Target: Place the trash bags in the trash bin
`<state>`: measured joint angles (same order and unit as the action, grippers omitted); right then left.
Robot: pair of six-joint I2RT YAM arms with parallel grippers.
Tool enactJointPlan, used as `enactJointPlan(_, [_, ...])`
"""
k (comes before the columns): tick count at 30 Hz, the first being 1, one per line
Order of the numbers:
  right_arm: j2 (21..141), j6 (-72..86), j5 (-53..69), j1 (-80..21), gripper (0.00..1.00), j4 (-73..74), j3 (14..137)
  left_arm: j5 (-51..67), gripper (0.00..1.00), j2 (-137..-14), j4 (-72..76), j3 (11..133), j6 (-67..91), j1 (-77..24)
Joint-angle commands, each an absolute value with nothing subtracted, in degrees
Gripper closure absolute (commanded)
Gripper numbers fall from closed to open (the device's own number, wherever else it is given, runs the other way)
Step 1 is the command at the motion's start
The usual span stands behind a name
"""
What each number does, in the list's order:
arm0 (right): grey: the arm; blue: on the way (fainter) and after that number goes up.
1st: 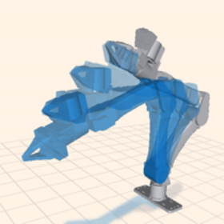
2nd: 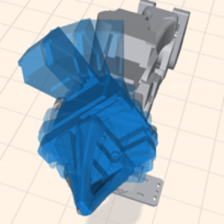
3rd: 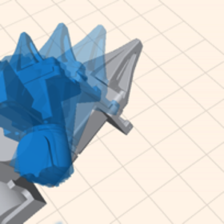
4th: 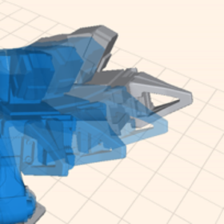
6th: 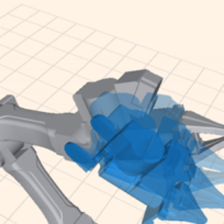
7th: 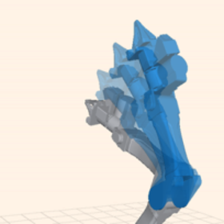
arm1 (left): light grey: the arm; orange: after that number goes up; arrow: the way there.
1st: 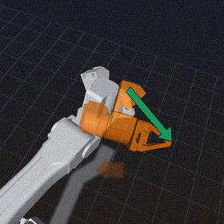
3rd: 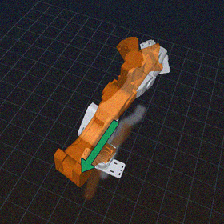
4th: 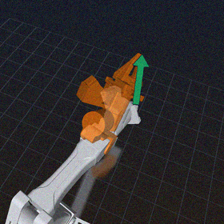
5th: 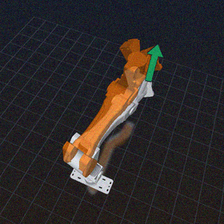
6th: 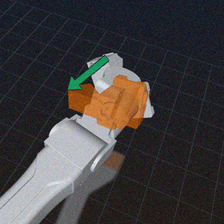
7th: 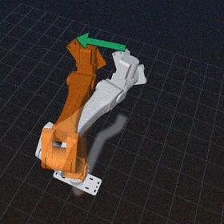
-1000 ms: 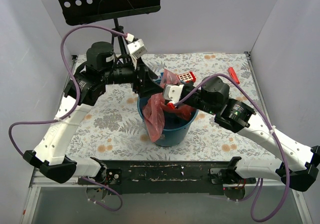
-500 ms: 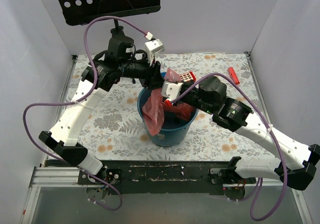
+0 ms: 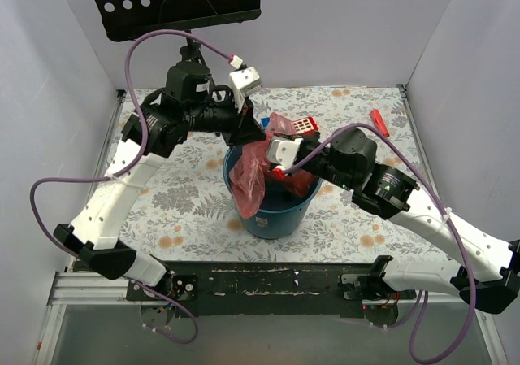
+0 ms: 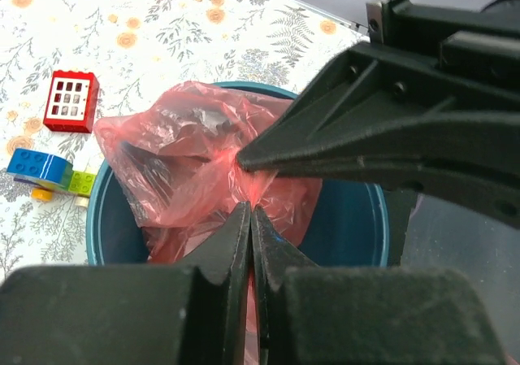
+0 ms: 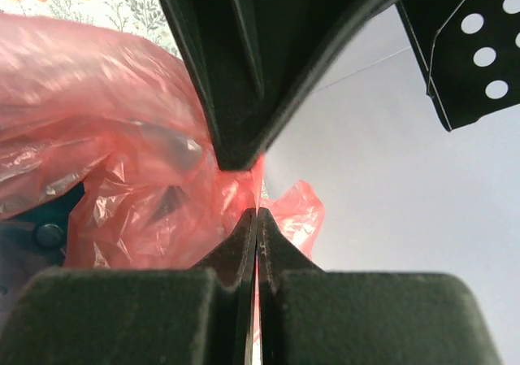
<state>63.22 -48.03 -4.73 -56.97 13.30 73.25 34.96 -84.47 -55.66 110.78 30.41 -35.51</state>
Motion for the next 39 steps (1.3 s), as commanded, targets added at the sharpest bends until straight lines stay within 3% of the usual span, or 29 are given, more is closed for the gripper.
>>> enactJointPlan(1, [59.33,-48.08,-6.85,-57.04,0.99,14.15,72.16,38.57,1.00,-77.18,-51.25,106.89,29.35,-35.16])
enactJointPlan(3, [58.54,-47.03,-6.77,-56.87,0.99,14.85,72.25,40.42,1.00,-75.85,-49.49,104.78,31.28,-35.16])
enactJointPlan(6, [56.52,-46.23,-1.17,-56.25,0.72,17.39,73.39,41.66,1.00,-75.15,-47.56,102.49,34.18,-34.98])
enactJointPlan(8, [54.85,-46.84,3.50,-56.25,0.61,18.36,72.86,42.45,1.00,-74.36,-45.54,100.65,35.41,-34.63])
enactJointPlan(20, [59.67,-44.39,8.70,-56.25,0.51,16.96,74.27,44.38,1.00,-74.27,-42.36,98.35,37.00,-34.37])
enactJointPlan(21, [60.55,-44.12,8.18,-56.25,0.52,17.22,74.27,44.30,1.00,-74.09,-42.36,98.35,37.00,-34.37])
enactJointPlan(24, [62.22,-44.30,3.18,-56.25,0.88,16.79,74.18,42.90,1.00,-73.65,-42.89,98.00,36.30,-34.28])
enactJointPlan(26, [60.74,-44.38,0.45,-56.25,0.99,14.78,73.83,41.32,1.00,-73.13,-43.50,97.91,35.60,-34.02])
enactJointPlan(34, [49.06,-49.04,0.53,-56.16,0.99,16.69,68.21,38.50,0.99,-70.49,-45.61,95.54,33.57,-32.96])
enactJointPlan(37, [45.98,-50.27,0.79,-56.16,0.99,19.50,66.19,38.06,0.89,-70.49,-45.62,95.45,33.49,-32.96])
enactJointPlan(39, [44.22,-50.71,0.97,-56.16,0.99,20.39,64.96,37.97,0.89,-70.58,-45.62,95.54,33.49,-32.96])
